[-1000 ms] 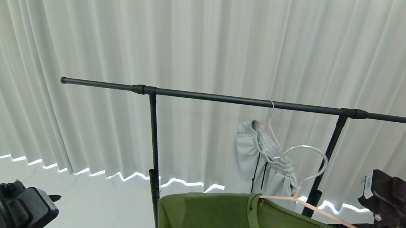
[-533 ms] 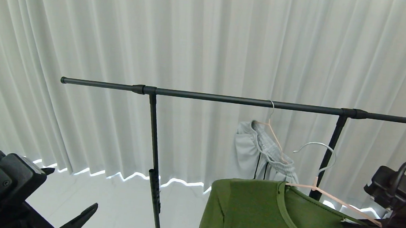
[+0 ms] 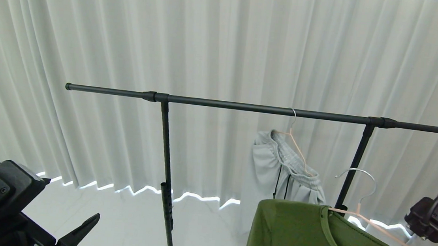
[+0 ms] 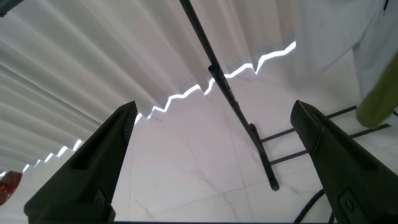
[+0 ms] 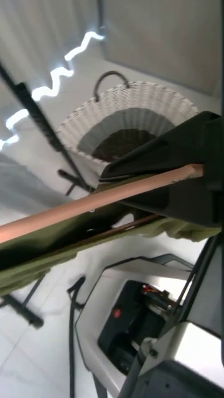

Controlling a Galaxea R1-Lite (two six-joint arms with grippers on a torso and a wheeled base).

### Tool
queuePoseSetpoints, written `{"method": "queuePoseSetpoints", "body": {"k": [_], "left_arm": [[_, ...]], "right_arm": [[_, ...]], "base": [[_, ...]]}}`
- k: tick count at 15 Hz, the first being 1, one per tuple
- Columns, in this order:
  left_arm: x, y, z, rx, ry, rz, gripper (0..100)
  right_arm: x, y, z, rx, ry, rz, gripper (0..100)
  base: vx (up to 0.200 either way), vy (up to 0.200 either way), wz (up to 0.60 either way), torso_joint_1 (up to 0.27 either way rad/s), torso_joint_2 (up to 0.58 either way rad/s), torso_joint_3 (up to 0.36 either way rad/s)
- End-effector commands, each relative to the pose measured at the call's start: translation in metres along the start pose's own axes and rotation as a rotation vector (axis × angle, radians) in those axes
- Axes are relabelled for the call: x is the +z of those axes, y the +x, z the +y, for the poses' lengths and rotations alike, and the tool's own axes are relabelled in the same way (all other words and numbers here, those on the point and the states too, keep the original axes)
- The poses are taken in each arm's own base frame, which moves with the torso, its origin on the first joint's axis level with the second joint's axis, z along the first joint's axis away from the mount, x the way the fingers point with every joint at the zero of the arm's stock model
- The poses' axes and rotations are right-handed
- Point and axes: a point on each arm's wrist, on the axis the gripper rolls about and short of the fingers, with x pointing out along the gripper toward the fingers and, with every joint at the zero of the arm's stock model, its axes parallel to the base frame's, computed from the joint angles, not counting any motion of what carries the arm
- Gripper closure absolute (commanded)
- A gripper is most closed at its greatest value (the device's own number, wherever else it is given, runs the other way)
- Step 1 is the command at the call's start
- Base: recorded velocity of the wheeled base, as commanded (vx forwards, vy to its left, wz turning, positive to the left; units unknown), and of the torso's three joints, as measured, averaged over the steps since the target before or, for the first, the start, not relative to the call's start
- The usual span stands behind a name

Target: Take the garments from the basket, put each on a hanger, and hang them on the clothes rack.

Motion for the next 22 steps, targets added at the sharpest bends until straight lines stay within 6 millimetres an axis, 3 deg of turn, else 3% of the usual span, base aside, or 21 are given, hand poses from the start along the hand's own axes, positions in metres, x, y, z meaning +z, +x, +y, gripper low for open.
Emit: {"method": "queuePoseSetpoints", "body": {"k": [1, 7, 14, 18, 22], "left_arm": [[0.001, 0.001, 0.0, 0.001, 0.0, -0.001, 0], [0.0, 0.002, -0.001, -0.004, -0.002, 0.011, 0], [-0.001, 0.005, -0.002, -0.012, 0.005, 0.027, 0], [-0.001, 0.005, -0.002, -0.012, 0.008, 0.028, 0], [-0.001, 0.005, -0.002, -0.012, 0.008, 0.028, 0]], "right_arm": [[-0.006, -0.003, -0.004, -0.022, 0.02, 0.01, 100], [-0.036, -0.003, -0.031, -0.214, 0.221, 0.155, 100], [-0.052, -0.005, -0.054, -0.423, 0.412, 0.258, 100], [-0.05, -0.005, -0.061, -0.459, 0.447, 0.263, 100], [-0.024, -0.009, -0.075, -0.468, 0.423, 0.203, 100]], "base": [[0.0, 0.0, 0.0, 0.0, 0.0, 0.0], [0.0, 0.0, 0.0, 0.0, 0.0, 0.0], [0.0, 0.0, 0.0, 0.0, 0.0, 0.0], [0.0, 0.0, 0.0, 0.0, 0.0, 0.0], [0.0, 0.0, 0.0, 0.0, 0.0, 0.0]]}}
